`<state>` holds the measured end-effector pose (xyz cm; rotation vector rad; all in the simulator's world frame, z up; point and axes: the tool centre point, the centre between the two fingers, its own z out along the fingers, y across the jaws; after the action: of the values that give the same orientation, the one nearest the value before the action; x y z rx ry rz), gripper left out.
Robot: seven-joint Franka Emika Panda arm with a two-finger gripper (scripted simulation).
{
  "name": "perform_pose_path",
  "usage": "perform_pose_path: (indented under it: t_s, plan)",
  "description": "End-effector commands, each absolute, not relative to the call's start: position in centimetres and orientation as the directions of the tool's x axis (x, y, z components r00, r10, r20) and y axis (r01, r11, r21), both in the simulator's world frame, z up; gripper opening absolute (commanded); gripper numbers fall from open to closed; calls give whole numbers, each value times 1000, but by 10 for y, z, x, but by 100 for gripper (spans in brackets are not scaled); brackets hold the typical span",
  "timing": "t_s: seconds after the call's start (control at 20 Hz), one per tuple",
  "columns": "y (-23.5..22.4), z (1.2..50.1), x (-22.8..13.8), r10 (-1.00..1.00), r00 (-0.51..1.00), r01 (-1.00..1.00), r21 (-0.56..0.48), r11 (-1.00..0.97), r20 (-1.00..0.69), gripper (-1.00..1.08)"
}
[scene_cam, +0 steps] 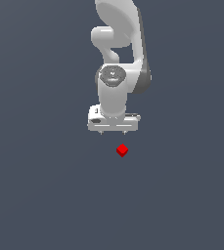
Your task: Lift up the red cube by 0.2 meters.
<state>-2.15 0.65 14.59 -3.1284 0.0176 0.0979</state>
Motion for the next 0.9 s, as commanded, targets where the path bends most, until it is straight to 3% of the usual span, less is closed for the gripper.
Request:
perform_pose_path:
  t_s: [0.0, 0.85]
  plan:
    - [7, 146, -21, -11, 998, -12, -11, -1000, -63, 100]
    - [19, 107, -11, 224, 974, 224, -14, -974, -42, 100]
